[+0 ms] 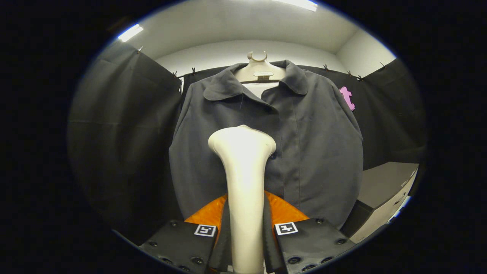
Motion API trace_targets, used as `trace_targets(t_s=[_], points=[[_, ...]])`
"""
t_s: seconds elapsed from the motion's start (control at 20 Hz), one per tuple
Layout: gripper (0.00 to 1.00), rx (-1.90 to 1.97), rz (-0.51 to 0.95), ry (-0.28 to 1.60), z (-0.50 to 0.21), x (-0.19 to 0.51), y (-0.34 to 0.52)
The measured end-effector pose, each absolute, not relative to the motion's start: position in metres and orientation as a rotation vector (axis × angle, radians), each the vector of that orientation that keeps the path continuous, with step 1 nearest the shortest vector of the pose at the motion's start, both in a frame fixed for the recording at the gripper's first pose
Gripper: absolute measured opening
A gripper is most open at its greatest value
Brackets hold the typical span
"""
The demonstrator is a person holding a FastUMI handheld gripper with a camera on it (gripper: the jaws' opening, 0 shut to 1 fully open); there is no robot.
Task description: Iron the clothes twice with a garment steamer, once on the left side and once on the right side.
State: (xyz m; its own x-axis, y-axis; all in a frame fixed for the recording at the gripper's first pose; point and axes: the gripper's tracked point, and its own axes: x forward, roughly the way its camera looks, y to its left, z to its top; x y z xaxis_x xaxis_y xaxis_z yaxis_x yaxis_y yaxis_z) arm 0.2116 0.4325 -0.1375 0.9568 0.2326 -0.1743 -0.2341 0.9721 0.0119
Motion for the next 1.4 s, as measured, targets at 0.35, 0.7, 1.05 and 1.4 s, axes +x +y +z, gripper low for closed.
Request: trace_targets(t_s=[0.35,0.7,1.05,1.4], points=[[0.42,-0.026,0.234,0.223,-0.166,0.193,0.428],[0.43,-0.053,0.219,0.278,-0.206,0.176,0.421],[0.43,-0.073,0.232,0.331,-0.238,0.156,0.419],[0.43,-0.078,0.232,0.423,-0.285,0.13,0.415]])
